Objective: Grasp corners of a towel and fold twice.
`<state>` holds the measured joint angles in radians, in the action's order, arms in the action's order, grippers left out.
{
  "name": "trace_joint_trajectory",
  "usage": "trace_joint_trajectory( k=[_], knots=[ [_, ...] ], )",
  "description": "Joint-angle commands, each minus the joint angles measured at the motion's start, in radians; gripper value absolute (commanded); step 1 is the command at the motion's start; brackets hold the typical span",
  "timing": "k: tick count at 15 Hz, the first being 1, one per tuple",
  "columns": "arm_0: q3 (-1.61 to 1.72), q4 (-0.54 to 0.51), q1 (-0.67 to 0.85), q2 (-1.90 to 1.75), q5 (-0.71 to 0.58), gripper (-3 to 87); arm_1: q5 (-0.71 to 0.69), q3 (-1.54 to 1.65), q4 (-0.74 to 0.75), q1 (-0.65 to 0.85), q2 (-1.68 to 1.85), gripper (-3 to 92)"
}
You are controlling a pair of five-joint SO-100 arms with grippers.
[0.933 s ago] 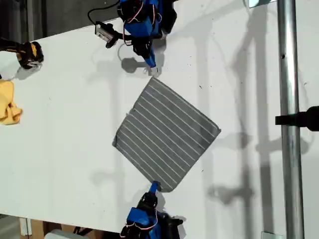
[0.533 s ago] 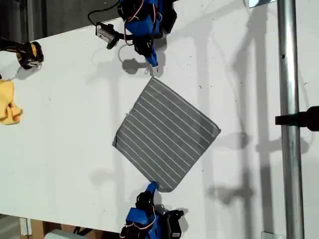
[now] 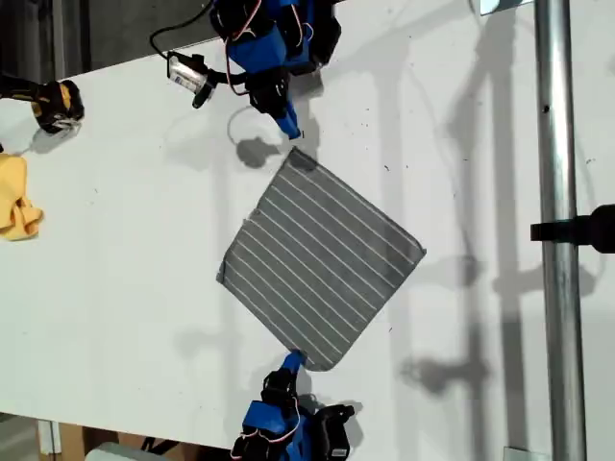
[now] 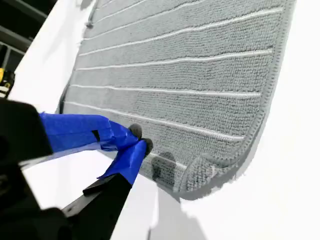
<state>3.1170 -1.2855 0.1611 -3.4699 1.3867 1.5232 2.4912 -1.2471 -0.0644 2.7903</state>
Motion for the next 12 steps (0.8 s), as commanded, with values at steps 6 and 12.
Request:
trace_joint_trajectory(
  k=[6, 12],
  knots=[
    [0.003, -0.005, 0.026, -0.006, 0.003, -2.2, -0.095, -0.655, 0.034, -0.127, -0.643, -0.1],
    [0.003, -0.005, 0.026, -0.006, 0.0, -2.2, -0.163, -1.129, -0.035, -0.19, -1.015, -0.1]
  ],
)
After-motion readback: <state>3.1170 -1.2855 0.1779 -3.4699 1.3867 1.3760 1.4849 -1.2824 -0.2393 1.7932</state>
